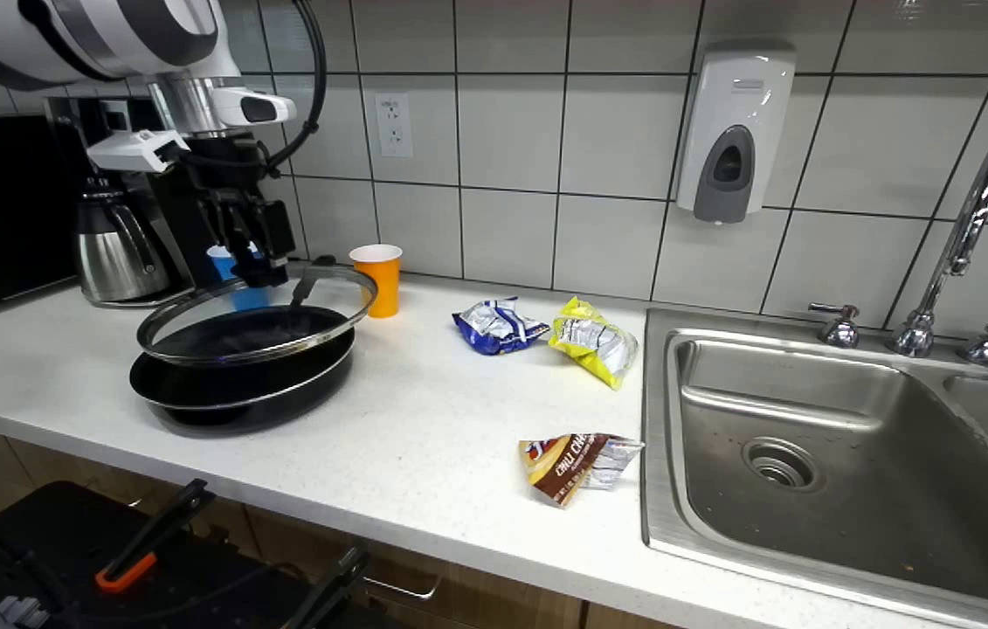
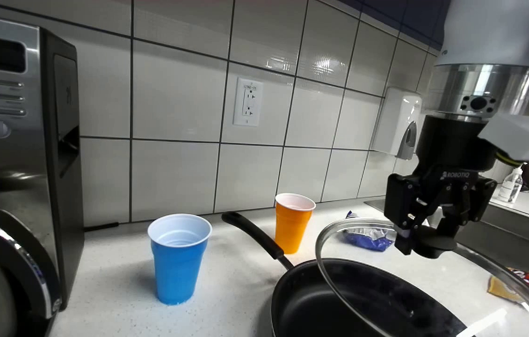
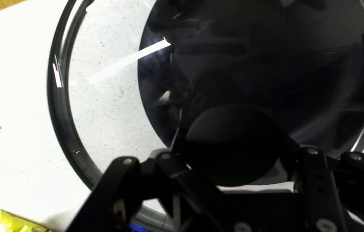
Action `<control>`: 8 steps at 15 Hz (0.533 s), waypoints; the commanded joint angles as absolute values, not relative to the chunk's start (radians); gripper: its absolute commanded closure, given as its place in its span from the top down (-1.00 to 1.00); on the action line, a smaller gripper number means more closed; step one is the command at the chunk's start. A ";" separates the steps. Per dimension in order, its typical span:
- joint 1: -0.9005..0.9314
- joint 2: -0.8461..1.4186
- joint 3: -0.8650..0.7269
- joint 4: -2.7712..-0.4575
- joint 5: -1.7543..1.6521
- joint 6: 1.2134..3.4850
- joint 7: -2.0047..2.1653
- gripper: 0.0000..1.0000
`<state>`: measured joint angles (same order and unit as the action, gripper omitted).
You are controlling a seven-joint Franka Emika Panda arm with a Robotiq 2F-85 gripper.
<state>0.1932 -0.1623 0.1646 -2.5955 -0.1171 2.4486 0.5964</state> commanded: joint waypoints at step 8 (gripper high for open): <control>0.051 -0.437 0.077 -2.825 -0.084 2.458 0.412 -0.23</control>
<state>0.0929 -0.3072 0.0900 -2.7447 -0.1129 2.4544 0.4828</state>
